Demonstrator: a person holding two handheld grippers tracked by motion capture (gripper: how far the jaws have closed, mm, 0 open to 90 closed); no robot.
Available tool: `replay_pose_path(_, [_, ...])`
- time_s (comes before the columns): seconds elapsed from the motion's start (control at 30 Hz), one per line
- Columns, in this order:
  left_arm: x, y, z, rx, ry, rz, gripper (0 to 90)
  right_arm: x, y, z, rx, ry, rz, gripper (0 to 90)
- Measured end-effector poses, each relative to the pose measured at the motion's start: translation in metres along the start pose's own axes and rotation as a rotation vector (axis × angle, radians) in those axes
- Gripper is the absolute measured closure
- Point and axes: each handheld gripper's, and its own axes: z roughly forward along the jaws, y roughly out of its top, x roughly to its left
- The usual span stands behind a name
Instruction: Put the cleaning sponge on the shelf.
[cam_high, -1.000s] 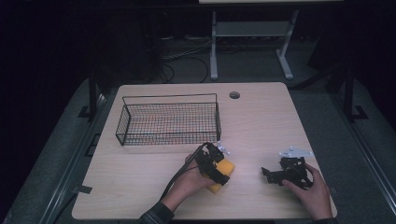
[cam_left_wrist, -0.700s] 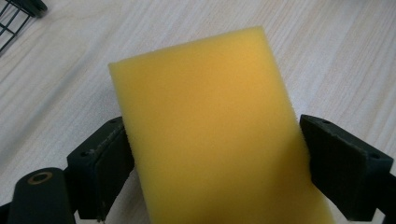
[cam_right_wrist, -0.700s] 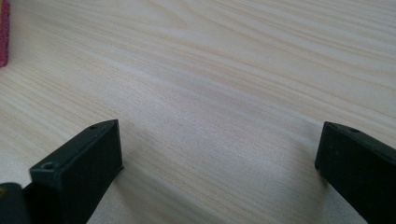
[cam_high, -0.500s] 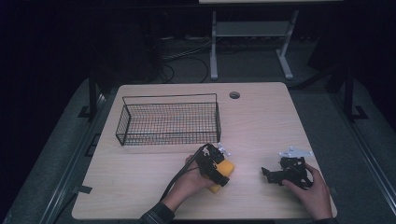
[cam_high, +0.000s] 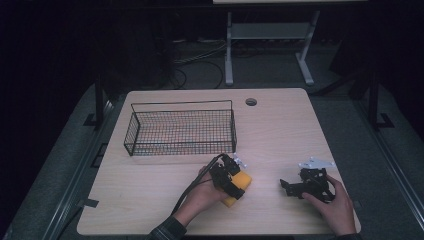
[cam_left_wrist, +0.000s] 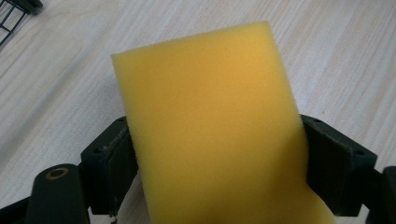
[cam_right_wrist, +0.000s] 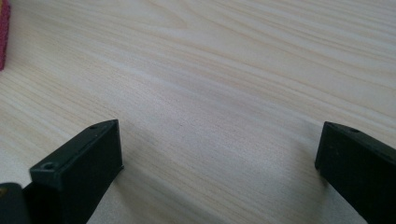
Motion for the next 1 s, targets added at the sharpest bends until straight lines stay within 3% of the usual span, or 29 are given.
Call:
replay_pose_path(0.57, [0.001,0.002,-0.010,-0.011,-0.031,0.012,20.9,0.000,0.000,0.000,0.000,0.000,0.001,0.0])
replay_pose_path(1.0, [0.005,0.004,-0.028,-0.023,-0.042,0.023,21.7,0.000,0.000,0.000,0.000,0.000,0.001,0.0])
